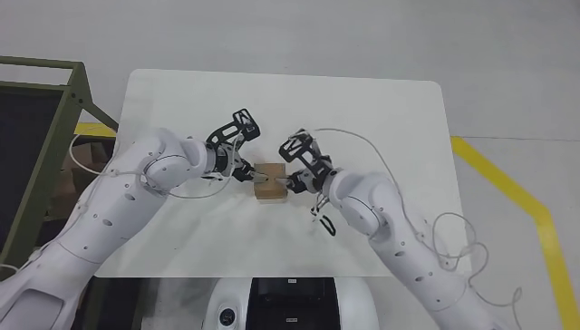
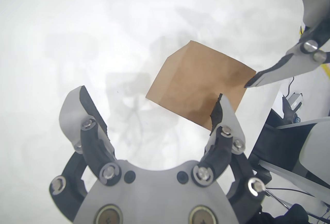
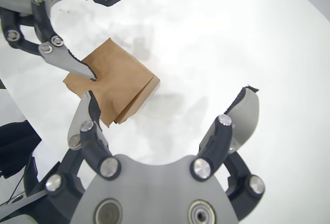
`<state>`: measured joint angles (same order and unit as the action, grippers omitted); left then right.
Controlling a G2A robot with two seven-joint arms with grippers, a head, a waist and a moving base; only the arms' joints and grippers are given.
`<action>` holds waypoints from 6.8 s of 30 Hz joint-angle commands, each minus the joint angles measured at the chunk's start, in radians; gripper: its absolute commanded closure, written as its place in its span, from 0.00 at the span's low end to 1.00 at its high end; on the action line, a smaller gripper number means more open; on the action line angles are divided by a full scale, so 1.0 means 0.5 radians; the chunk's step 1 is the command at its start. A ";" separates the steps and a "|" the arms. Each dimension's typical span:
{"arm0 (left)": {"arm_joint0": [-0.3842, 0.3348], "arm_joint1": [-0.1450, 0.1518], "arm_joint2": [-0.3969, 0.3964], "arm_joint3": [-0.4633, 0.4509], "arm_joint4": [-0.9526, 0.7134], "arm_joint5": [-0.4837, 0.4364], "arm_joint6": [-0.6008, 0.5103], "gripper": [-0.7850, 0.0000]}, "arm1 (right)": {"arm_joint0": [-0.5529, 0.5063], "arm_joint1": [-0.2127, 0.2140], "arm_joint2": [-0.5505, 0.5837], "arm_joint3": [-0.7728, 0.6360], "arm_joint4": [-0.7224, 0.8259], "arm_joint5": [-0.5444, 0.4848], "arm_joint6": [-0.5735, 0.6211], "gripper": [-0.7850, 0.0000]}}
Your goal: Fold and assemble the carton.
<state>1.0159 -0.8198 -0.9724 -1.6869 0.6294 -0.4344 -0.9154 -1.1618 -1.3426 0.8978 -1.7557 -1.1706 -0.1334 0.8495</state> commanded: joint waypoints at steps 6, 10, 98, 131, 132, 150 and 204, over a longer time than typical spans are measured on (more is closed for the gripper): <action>-0.007 -0.008 -0.006 0.010 -0.001 -0.007 0.006 0.00 | -0.059 0.020 -0.044 -0.073 -0.188 -0.120 0.062 0.00; -0.006 -0.011 -0.012 0.009 0.000 -0.013 0.006 0.00 | -0.062 0.016 -0.073 -0.072 -0.240 -0.097 0.077 0.00; -0.024 -0.075 0.021 0.149 -0.218 -0.287 -0.053 0.00 | -0.294 0.018 0.034 -0.073 -0.267 0.050 -0.126 0.00; -0.048 -0.092 0.048 0.164 -0.200 -0.282 -0.063 0.00 | -0.334 0.019 0.065 -0.081 -0.274 0.060 -0.180 0.00; -0.048 -0.092 0.049 0.165 -0.200 -0.282 -0.062 0.00 | -0.332 0.018 0.065 -0.078 -0.274 0.059 -0.175 0.00; -0.054 -0.099 0.052 0.175 -0.198 -0.282 -0.057 0.00 | -0.351 0.020 0.081 -0.096 -0.269 0.045 -0.235 0.00; -0.094 -0.129 0.099 0.231 -0.189 -0.273 -0.083 0.00 | -0.329 0.003 0.034 -0.055 -0.302 0.122 -0.262 0.00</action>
<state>0.9688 -0.8839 -0.9227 -1.5721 0.5347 -0.5703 -0.9573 -1.3291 -1.3402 0.9179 -1.7867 -1.3222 -0.0731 0.7138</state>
